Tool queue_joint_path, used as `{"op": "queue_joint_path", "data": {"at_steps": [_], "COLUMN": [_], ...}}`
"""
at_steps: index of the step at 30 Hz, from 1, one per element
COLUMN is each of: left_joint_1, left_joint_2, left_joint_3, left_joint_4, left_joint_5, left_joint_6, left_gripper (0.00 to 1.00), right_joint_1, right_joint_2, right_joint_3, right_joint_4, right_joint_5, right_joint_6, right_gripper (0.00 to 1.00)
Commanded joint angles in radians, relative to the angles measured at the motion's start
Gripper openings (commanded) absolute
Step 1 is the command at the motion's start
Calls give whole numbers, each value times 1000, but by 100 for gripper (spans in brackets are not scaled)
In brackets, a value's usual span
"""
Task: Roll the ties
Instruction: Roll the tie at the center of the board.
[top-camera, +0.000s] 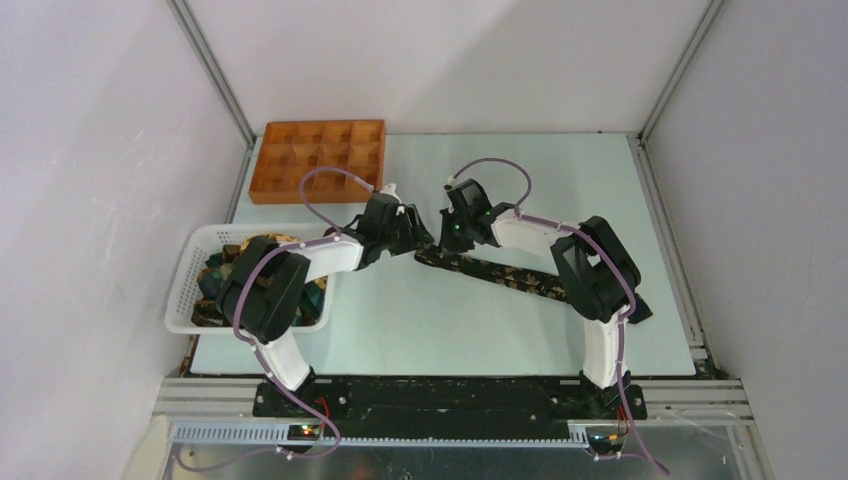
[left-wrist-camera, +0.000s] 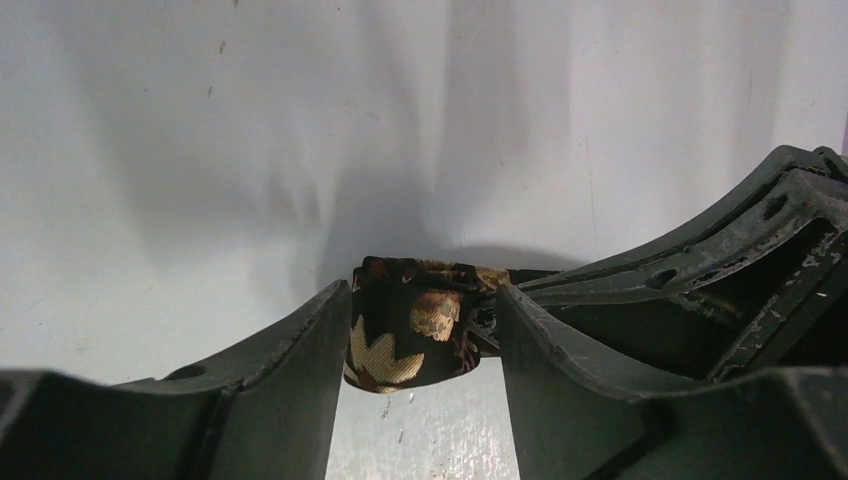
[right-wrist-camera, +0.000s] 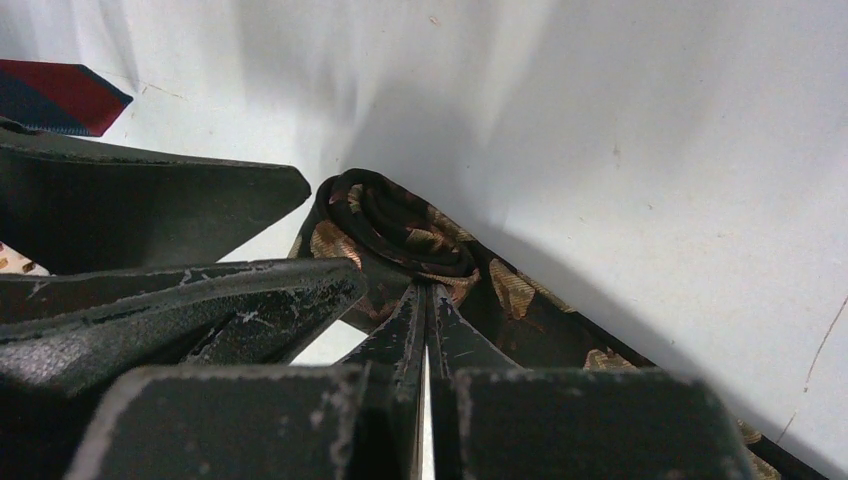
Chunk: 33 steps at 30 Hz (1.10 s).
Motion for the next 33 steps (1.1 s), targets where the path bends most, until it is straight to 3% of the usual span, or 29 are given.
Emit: {"op": "queue_joint_path", "data": {"at_steps": [1, 26, 33], "left_joint_1": [-4, -9, -9], "left_joint_2": [23, 52, 48], "left_joint_3": [-15, -59, -61], "left_joint_4": [72, 127, 92], "left_joint_5": [30, 78, 56], "left_joint_6": [3, 17, 21], "left_gripper": [58, 40, 56], "right_joint_1": [-7, -7, -5], "right_joint_2": [17, 9, 8], "right_joint_3": [3, 3, 3], "right_joint_4": [-17, -19, -20], "right_joint_5": [31, 29, 28], "right_joint_6": [-14, -13, -15], "right_gripper": [0, 0, 0]}}
